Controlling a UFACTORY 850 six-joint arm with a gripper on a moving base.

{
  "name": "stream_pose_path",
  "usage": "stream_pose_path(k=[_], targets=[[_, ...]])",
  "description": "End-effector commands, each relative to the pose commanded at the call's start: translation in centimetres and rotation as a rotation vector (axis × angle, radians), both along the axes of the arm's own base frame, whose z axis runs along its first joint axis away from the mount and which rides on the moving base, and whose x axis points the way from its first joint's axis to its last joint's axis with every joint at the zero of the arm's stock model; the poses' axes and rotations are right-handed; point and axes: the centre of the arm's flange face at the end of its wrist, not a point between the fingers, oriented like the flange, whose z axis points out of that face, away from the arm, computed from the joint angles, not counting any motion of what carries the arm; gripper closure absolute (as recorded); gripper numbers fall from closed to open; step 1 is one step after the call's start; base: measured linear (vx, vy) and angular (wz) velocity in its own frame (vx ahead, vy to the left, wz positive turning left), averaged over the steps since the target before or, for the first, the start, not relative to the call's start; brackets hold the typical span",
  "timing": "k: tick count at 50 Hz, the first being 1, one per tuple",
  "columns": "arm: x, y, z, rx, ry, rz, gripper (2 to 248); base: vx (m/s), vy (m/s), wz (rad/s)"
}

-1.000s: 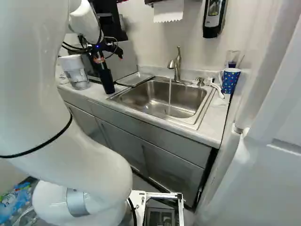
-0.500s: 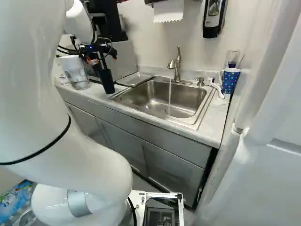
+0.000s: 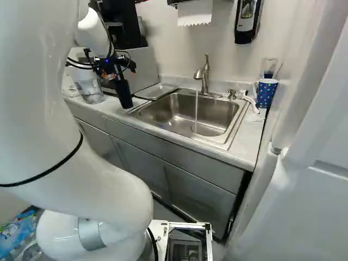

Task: Rinse the cup and place it in the tray

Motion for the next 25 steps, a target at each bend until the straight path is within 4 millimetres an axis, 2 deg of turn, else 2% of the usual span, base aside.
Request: stream_pose_path(k=[25], targets=[[-0.1, 0.6, -2.3, 0.01, -0.03, 0.01, 3, 0.0, 0.0, 0.0]])
